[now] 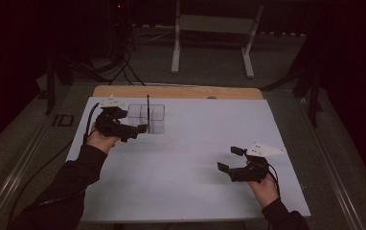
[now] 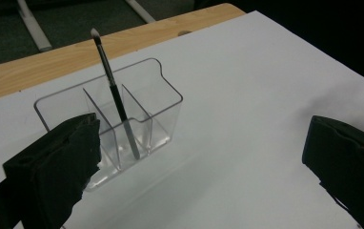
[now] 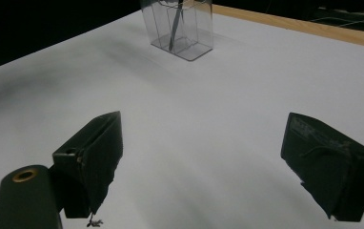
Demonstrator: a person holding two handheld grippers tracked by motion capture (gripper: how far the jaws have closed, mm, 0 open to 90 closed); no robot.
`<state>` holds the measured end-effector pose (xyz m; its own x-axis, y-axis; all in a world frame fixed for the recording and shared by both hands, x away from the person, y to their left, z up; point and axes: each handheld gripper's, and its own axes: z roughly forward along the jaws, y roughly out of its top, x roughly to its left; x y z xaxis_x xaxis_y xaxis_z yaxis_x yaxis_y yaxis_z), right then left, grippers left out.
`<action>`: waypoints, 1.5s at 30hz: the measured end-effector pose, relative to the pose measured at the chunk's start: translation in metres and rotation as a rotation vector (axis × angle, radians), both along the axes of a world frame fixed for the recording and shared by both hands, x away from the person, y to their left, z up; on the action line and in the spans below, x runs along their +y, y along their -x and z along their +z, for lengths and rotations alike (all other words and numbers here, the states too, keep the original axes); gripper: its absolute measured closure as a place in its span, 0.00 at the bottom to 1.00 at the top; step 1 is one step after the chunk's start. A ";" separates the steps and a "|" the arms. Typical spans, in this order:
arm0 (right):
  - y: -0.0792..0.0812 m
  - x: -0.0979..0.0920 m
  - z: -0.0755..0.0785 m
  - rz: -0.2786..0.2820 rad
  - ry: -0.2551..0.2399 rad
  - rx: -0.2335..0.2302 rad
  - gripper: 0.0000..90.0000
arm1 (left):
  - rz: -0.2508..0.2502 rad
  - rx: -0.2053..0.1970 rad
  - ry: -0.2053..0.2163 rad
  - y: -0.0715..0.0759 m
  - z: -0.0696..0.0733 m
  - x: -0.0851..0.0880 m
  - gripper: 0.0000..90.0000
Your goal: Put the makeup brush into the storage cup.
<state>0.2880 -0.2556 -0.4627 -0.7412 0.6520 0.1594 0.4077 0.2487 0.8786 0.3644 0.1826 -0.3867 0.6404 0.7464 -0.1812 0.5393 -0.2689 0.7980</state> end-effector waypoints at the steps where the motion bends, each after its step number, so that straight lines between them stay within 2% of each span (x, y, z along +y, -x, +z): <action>1: 0.000 0.000 0.000 -0.001 -0.005 0.002 0.16 | -0.005 -0.002 -0.002 0.001 -0.001 0.000 0.01; 5: 0.000 -0.001 0.000 0.001 -0.003 -0.002 0.16 | -0.019 -0.029 -0.003 0.010 -0.008 -0.001 0.01; 12: 0.000 -0.002 0.000 -0.002 -0.005 -0.002 0.16 | -0.071 -0.036 0.010 0.021 -0.022 -0.003 0.01; 18: 0.001 -0.003 -0.001 -0.003 -0.008 -0.008 0.16 | -0.091 -0.013 -0.008 0.030 -0.036 -0.006 0.01; 23: 0.001 -0.002 -0.001 -0.002 0.001 -0.010 0.16 | -0.112 0.019 0.005 0.037 -0.047 -0.007 0.01; 30: 0.001 -0.001 -0.001 0.002 0.003 -0.010 0.16 | -0.130 0.040 0.017 0.049 -0.063 -0.009 0.01; 33: 0.001 -0.002 -0.002 0.002 0.006 -0.009 0.16 | -0.137 0.040 0.012 0.054 -0.068 -0.010 0.01; 37: 0.001 -0.002 -0.002 0.004 0.010 -0.010 0.16 | -0.144 0.049 0.037 0.062 -0.074 -0.011 0.01; 45: 0.000 -0.003 -0.004 0.005 0.017 -0.006 0.16 | -0.151 0.060 0.047 0.075 -0.087 -0.010 0.01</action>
<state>0.2881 -0.2583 -0.4664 -0.7456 0.6507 0.1439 0.4009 0.2656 0.8768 0.2895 0.1723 -0.4735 0.7320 0.6320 -0.2544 0.5421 -0.3141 0.7794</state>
